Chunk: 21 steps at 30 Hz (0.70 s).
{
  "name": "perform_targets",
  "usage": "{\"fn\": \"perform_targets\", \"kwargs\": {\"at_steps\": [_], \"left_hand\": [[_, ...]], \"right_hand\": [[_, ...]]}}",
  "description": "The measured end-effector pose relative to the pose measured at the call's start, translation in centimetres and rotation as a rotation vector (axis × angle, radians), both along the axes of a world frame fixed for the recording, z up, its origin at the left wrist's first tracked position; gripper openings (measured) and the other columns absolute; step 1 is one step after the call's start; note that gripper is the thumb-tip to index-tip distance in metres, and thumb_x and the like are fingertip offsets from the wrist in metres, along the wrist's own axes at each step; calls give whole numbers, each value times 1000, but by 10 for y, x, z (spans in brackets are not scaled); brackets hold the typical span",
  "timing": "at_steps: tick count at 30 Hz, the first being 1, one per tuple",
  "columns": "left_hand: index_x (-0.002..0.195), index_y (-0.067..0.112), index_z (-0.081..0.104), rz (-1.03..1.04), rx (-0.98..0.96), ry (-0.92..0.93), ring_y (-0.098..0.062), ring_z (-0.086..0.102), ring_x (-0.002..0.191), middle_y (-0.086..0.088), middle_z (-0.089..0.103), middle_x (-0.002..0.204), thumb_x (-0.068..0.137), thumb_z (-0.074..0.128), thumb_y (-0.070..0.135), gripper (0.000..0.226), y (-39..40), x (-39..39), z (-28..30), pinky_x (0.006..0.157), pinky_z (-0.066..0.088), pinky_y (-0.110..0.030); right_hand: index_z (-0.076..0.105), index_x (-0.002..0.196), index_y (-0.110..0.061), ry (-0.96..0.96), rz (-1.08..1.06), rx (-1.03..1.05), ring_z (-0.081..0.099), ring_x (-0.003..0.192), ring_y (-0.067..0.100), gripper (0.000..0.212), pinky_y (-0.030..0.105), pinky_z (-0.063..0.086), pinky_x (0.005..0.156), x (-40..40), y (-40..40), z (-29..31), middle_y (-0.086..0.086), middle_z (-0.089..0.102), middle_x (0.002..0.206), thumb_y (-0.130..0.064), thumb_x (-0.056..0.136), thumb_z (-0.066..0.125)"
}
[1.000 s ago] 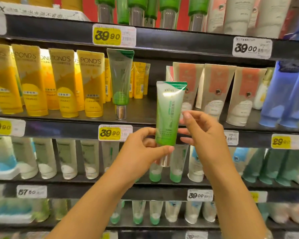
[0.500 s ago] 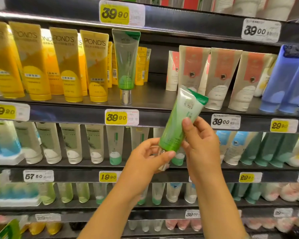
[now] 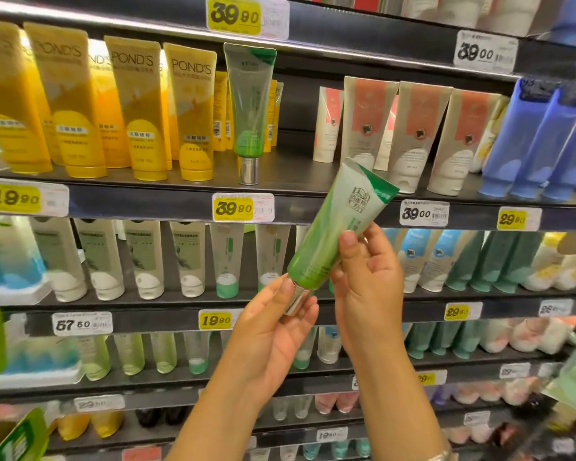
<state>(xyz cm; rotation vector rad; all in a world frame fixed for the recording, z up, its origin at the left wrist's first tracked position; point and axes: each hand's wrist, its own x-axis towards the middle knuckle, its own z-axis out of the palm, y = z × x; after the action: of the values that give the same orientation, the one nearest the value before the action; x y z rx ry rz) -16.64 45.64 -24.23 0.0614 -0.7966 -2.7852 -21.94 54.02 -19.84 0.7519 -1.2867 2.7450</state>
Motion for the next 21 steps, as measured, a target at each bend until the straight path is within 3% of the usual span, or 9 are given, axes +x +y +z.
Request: {"fn": "perform_targets", "kwargs": {"at_steps": [4,7,13,17,21], "left_hand": [[82,3,76,-78,-2,-46,-17,68,63,-16,71,82,71,62,22,26,-3,18,-2,53,56,-20],[79,4,77,-158,1,-65,-16,66,59,-18,70,79,71,61,26,28,-3,31,-4,51,55,-18],[80,2,76,-141,13,-55,-14,65,59,-16,70,78,68,64,20,25,-6,42,-5,51,55,-19],[88,-1,74,-111,38,-28,-17,67,66,-15,70,85,71,63,12,24,-9,48,-9,55,56,-20],[111,-3,59,-58,15,-9,-21,71,81,-14,72,97,71,63,5,41,-9,50,-8,66,58,-23]], "right_hand": [[58,109,-10,-6,25,-4,66,88,10,37,24,55,78,15,0,-2,-4,71,91,-22,74,61],[53,116,-8,-38,47,-40,66,80,8,46,21,55,69,24,2,-1,-3,71,88,-22,73,62],[51,104,-17,-34,39,-2,60,62,4,34,15,47,53,36,2,-3,-5,72,80,-23,72,61],[57,105,-20,-9,18,95,66,80,5,34,18,54,66,41,1,-7,-6,71,89,-28,72,62],[61,116,-17,63,15,272,64,94,9,50,25,55,79,46,3,-4,-10,69,96,-37,71,65]]}}
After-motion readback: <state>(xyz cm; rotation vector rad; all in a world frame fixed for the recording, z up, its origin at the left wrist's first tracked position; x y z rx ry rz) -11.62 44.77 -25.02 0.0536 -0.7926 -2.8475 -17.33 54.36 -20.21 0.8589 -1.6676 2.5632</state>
